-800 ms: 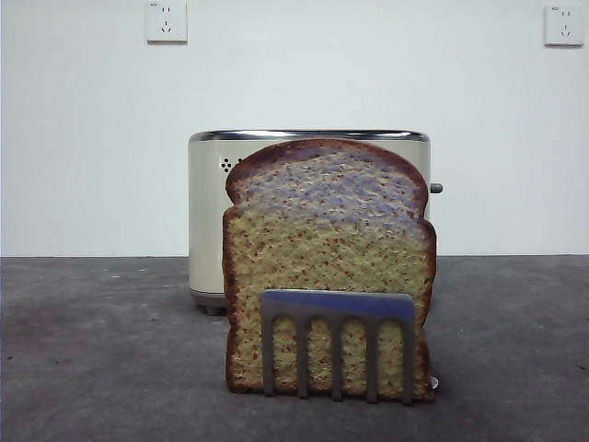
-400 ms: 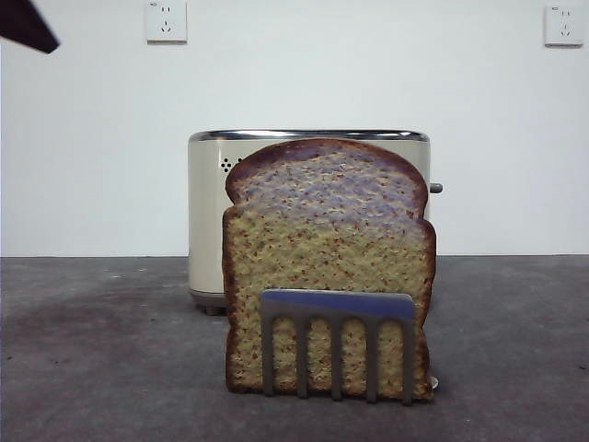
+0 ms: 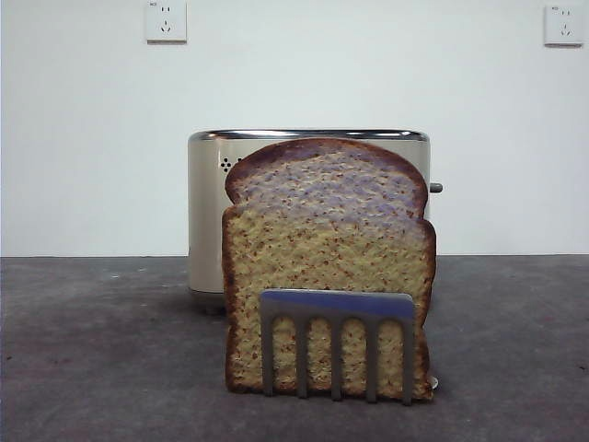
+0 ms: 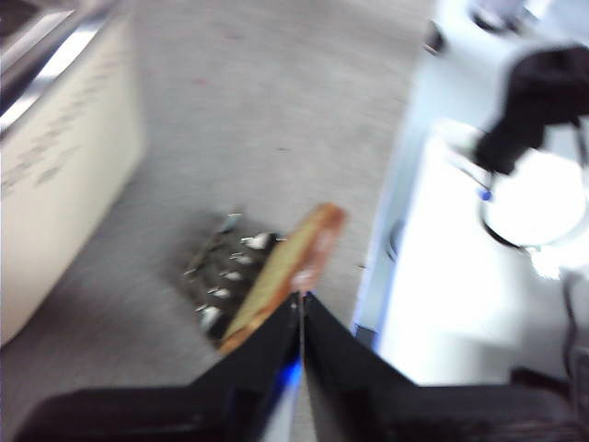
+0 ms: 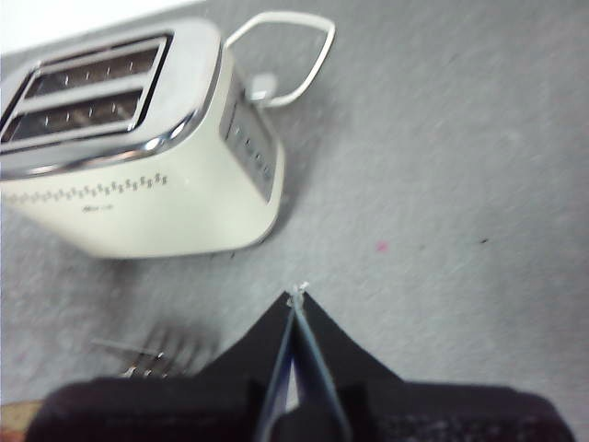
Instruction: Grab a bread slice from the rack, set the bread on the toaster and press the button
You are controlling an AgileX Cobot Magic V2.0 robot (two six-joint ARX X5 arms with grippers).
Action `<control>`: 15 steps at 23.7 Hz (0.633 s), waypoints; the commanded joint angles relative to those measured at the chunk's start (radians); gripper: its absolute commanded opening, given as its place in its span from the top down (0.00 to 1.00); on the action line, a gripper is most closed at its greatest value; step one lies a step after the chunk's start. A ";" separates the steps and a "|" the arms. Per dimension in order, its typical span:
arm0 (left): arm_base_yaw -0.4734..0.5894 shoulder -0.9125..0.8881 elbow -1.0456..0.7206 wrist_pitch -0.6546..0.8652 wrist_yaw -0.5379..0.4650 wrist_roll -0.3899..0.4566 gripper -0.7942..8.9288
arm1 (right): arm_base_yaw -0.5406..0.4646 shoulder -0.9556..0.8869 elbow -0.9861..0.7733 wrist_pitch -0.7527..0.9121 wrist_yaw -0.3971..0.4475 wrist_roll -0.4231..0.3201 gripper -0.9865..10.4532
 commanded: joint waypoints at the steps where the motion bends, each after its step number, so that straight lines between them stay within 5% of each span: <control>1: -0.081 0.040 0.027 -0.025 0.006 0.080 0.73 | 0.000 0.014 0.005 0.004 -0.024 0.000 0.91; 5: -0.186 0.116 0.045 -0.037 -0.127 0.104 0.49 | 0.000 0.022 0.005 0.005 -0.031 0.000 0.91; 9: -0.265 0.217 0.045 -0.036 -0.293 0.131 0.49 | 0.000 0.022 0.005 0.004 -0.031 0.000 0.91; 15: -0.305 0.340 0.045 0.011 -0.327 0.158 0.50 | 0.000 0.022 0.005 -0.021 -0.031 0.000 0.91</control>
